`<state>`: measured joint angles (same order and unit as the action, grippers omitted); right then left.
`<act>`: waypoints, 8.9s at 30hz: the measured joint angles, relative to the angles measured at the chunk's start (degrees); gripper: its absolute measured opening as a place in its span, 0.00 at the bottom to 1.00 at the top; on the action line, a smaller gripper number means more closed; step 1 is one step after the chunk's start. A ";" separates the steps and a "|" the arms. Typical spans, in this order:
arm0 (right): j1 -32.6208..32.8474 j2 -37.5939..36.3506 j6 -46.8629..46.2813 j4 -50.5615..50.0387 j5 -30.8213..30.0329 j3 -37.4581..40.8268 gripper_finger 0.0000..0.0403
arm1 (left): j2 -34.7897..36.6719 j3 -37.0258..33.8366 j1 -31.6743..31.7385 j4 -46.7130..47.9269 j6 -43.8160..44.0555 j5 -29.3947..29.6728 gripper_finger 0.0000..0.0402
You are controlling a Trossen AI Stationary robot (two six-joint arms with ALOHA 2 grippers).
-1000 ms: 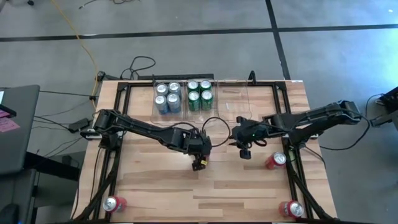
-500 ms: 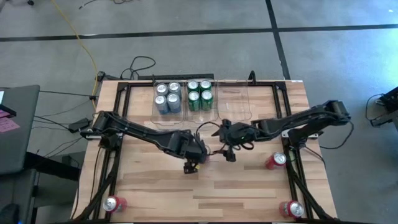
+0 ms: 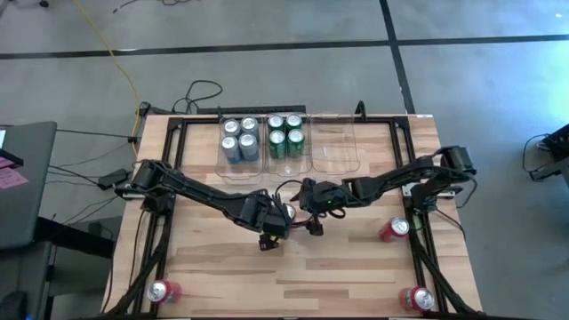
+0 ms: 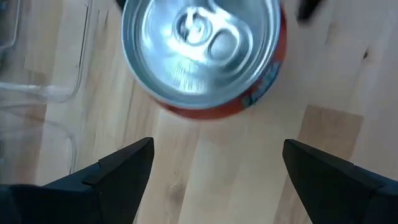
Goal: Sort soda cans
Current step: Put the red soda can into the right transparent bin
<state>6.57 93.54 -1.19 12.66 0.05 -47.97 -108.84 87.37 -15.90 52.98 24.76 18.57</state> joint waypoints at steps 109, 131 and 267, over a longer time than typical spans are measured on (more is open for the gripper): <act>-42.14 -25.04 5.03 -22.75 0.41 -0.04 0.72 | 0.04 -4.10 -10.43 -17.67 11.41 34.46 0.88; -44.54 -23.83 1.55 -12.84 1.79 10.38 0.73 | 0.02 -15.45 -11.00 -17.76 23.79 35.79 0.88; 38.69 -33.47 -86.95 -82.54 -3.06 2.05 0.85 | -0.07 -18.40 -1.29 -66.76 -14.86 -0.33 0.88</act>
<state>45.26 60.07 -88.14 -69.88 -3.00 -45.91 -108.90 68.97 -17.19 -13.78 9.90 18.24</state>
